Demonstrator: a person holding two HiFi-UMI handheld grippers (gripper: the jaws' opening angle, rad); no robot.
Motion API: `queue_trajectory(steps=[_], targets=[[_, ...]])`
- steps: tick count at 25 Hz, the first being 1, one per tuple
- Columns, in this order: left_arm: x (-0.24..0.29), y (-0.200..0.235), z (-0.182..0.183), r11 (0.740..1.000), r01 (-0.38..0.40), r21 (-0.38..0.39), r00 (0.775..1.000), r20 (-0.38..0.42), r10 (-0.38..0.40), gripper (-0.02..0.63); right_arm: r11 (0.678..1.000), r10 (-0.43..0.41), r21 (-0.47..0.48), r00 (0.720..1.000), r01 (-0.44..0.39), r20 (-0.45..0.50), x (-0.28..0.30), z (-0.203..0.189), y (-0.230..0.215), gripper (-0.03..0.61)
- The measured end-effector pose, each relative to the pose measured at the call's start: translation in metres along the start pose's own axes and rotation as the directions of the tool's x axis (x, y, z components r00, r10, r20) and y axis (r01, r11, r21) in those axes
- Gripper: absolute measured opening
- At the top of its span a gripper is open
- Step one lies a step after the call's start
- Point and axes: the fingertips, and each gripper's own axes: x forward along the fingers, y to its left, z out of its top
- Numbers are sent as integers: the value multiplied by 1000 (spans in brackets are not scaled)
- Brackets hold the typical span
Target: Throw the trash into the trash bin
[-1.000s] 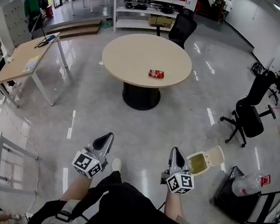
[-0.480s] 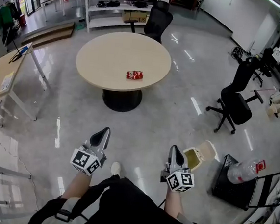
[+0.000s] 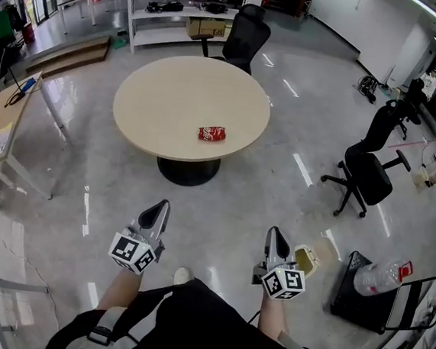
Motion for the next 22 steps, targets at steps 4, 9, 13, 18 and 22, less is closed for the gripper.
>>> queue_trajectory(steps=[4,9,13,18,22], targets=[[6,36,4,1000,-18,-12,1000,7,18,0,999,30,-21,1000,-30,-4,43,1,18,3],[16,73,6,999,-28,-29,1000,8,28,0,998,54,-32,999,-54,2,84,3,38,3],[24,92,1,999,-27,-44,1000,4,27,1,998,48,-31,998,-49,-38,99,-9,43,3],[38,114,-5,998,-34,-52,999,1,34,2,999,28,-35,998,-31,-64,120,-11,33,3],[50,125,-5,997,-53,-56,999,5,54,0,998,40,-42,997,-43,-72,145,-9,25,3]])
